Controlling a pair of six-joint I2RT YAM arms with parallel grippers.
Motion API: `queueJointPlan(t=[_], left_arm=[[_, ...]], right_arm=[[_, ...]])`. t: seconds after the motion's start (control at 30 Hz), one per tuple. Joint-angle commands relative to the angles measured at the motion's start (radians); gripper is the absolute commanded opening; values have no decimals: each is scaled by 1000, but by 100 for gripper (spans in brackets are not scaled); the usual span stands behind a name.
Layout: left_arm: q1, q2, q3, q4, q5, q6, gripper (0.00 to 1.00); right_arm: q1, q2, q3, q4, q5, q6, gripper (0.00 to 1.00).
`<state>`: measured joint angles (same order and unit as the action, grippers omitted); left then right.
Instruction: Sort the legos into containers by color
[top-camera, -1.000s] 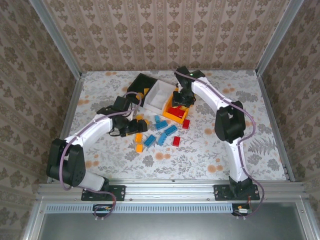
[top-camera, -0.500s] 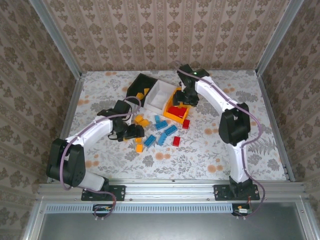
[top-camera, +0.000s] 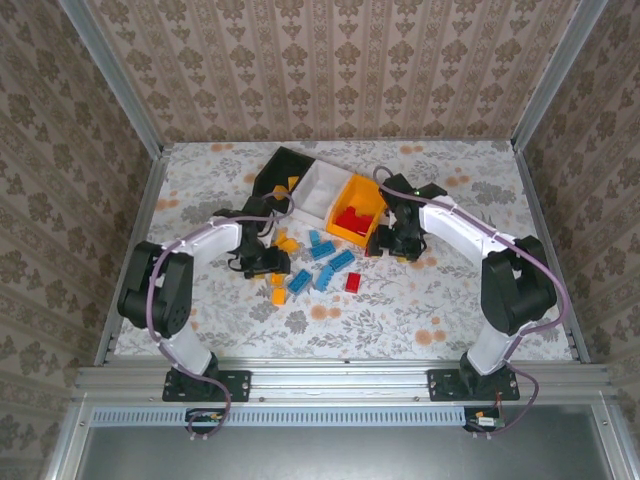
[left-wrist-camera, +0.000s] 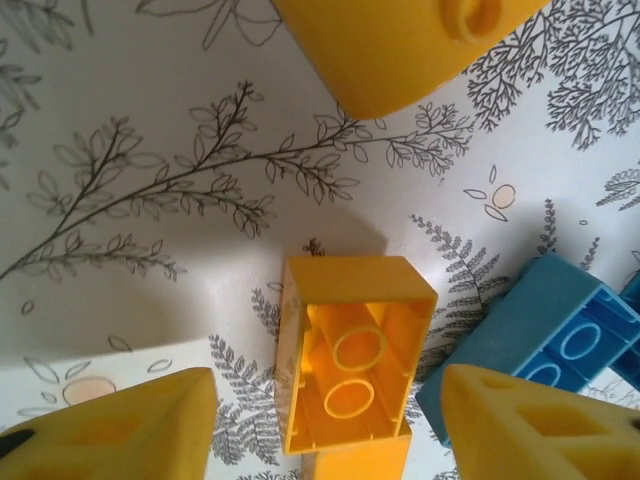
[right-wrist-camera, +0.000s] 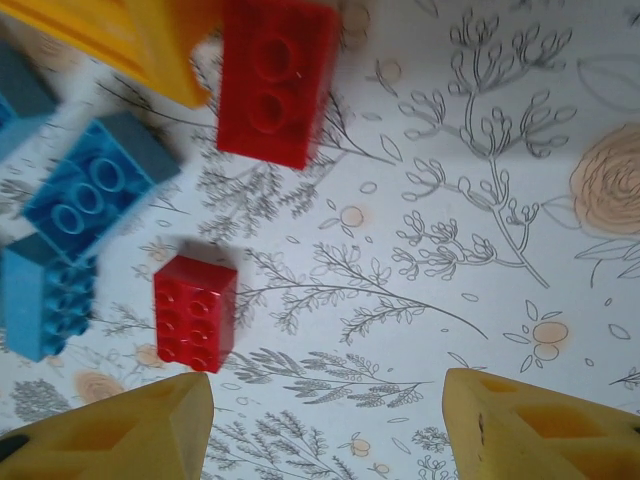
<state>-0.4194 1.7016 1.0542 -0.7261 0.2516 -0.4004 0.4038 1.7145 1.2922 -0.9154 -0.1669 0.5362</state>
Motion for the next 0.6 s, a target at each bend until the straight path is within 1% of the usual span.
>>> queueJointPlan(t=[0.0,0.1,0.17,0.3,0.43,0.57], left_arm=[[-5,40,46,-19,-9,41,56],[-9,67,53,-19,-8,50,50],[-9,78,50,-16,-8,53,46],[-9,80,33,-9,-7,52,32],[-6,69,29,-14,-9,54,27],[14,40,39,-34,-11,60,25]], right_arm=[[-1,-35,-39,51,-31,41,64],[-1,-28,-68,65,-32,45,64],[0,-18,-81,77,-62,48,64],[36,14,-81,93,-118,40,65],[99,68,-37,71,-124,16,67],[152,142,28,33,-102,-3,67]])
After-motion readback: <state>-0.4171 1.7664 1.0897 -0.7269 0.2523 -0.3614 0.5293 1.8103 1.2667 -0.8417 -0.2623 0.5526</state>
